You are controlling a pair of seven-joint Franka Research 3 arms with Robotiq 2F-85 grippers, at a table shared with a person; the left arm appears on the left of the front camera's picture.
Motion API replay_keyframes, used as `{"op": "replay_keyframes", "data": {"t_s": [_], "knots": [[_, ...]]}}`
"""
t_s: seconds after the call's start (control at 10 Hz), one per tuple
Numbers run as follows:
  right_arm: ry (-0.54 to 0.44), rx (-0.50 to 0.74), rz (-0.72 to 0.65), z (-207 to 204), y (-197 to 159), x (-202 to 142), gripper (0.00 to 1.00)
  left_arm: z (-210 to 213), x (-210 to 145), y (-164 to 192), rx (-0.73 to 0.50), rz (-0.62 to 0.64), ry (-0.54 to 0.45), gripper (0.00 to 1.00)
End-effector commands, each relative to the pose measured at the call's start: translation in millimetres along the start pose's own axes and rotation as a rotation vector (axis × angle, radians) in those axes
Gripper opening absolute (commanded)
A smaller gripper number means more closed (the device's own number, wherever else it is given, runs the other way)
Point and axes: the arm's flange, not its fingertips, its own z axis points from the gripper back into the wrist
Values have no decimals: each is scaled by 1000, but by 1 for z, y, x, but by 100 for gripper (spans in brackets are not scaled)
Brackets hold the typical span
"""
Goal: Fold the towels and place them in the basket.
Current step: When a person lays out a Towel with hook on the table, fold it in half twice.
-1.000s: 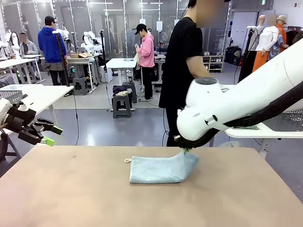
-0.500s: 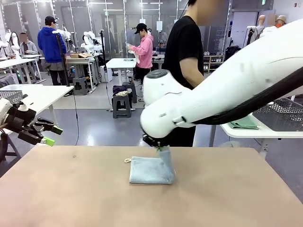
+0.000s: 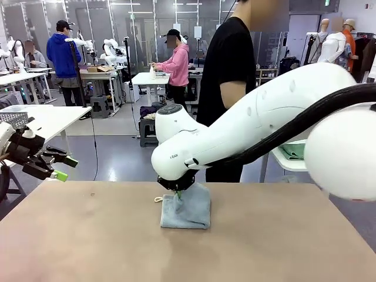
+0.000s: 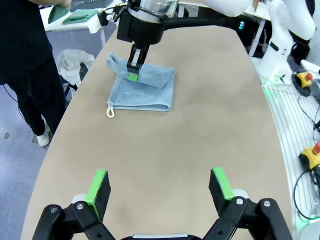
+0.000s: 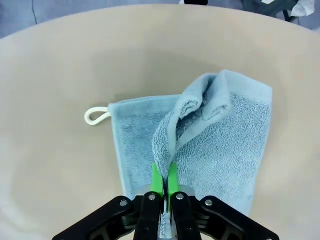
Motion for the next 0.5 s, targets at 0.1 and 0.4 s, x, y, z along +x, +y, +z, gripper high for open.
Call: {"op": "replay_keyframes", "data": {"t_s": [0.1, 0.4], "knots": [[33, 19, 9, 1, 14, -5, 0, 1, 1, -1, 3, -3, -1, 100], [81, 8, 32, -9, 21, -4, 0, 1, 1, -1, 3, -3, -1, 100]]}}
